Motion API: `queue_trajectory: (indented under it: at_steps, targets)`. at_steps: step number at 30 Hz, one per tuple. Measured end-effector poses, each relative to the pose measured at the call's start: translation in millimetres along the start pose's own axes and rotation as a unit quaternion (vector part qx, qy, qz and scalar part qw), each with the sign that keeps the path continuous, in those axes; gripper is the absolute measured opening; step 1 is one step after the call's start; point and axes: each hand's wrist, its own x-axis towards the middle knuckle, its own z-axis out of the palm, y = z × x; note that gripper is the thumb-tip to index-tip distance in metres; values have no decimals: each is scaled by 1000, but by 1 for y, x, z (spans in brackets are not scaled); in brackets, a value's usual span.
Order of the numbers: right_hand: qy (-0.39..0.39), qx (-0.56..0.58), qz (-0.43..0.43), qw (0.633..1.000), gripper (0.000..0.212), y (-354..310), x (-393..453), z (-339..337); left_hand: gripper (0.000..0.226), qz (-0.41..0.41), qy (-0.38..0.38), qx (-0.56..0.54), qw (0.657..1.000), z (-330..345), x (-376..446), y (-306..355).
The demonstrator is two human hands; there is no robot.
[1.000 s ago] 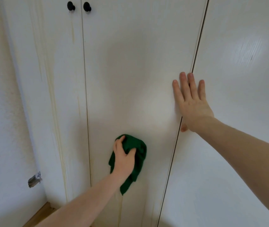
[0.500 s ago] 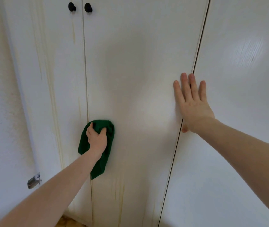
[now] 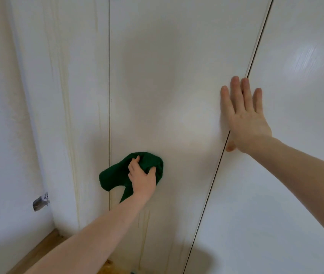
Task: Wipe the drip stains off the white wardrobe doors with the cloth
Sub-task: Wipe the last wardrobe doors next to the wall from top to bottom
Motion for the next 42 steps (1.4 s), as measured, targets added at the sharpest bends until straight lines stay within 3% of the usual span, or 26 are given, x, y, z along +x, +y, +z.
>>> queue_trajectory:
  at_steps: [3,5,8,12,15,18,21,29,34,42]
  targets:
    - [58,81,-28,995,148,-2,-12,17,72,-11,-31,-21,999,26,-31,2]
    - [109,155,-69,979,119,-15,-33,41,70,-19,-49,-42,998,38,-50,6]
    - [131,259,-107,951,96,-53,-78,77,60,-28,-92,-113,989,40,-61,3]
    - [129,451,-17,883,78,-94,-133,109,49,-40,-65,-192,978,19,-53,-14]
    - [45,548,67,832,70,-115,-163,135,45,-53,-29,-216,974,2,-44,-31]
    - [2,614,141,777,63,-139,-185,157,45,-54,12,-210,976,-8,-34,-51]
    - [7,648,177,741,56,-158,-198,164,49,-43,36,-200,978,-21,-32,-74]
    - [-29,662,183,726,52,-198,-217,195,53,-60,142,-204,967,-31,6,-104]
    - [-34,671,172,720,47,-208,-215,200,54,-91,75,-132,984,-22,13,-142]
    - [-55,682,199,702,43,-201,-224,212,57,-45,27,-60,997,12,-21,-135]
